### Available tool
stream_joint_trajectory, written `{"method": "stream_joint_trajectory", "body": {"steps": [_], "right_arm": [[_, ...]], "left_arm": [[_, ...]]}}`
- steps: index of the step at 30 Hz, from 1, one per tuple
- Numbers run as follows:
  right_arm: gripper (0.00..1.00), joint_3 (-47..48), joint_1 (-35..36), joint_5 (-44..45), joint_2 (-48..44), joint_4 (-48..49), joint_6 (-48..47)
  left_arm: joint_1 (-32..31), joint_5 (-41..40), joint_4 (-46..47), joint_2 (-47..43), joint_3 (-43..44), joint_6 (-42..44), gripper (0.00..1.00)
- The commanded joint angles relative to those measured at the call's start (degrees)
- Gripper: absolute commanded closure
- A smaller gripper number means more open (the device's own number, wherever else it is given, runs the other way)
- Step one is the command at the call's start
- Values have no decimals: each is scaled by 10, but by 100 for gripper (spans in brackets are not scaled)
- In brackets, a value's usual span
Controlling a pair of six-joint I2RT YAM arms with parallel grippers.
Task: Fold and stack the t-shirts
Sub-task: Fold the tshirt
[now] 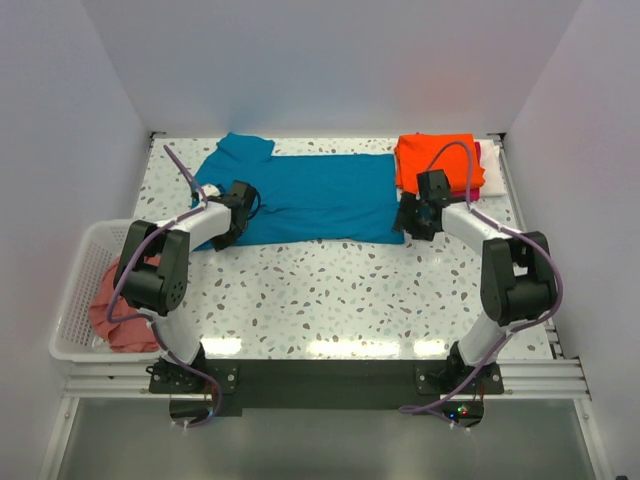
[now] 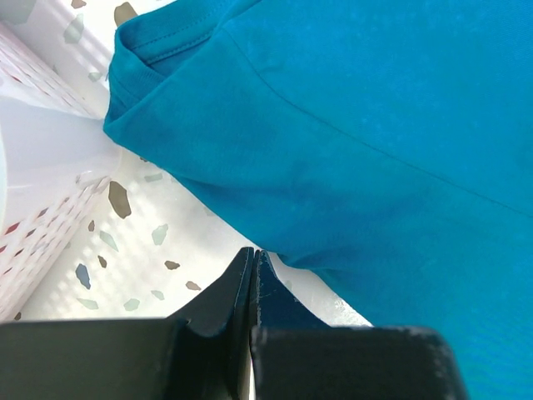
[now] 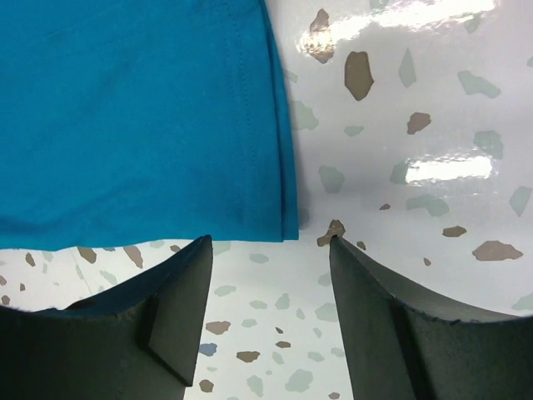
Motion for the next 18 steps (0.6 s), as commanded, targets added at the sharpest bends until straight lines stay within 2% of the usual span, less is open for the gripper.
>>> {"method": "stream_joint_trajectory", "body": {"steps": [1, 11, 13, 15, 17, 18], "right_arm": [[38, 26, 16, 8, 25, -1, 7], [49, 43, 53, 73, 73, -15, 8], [65, 49, 59, 82, 83, -22, 6], [88, 48, 58, 93, 83, -27, 4], [98, 45, 58, 103, 75, -38, 0], [100, 44, 57, 108, 69, -42, -3]], "left_arm": [[-3, -3, 19, -18, 3, 5, 100], [-3, 3, 20, -10, 9, 6, 100], [-3, 5, 21, -11, 8, 6, 100], [-2, 5, 19, -14, 8, 7, 100], [-3, 5, 19, -20, 4, 8, 100], [-3, 6, 19, -22, 3, 9, 100]]}}
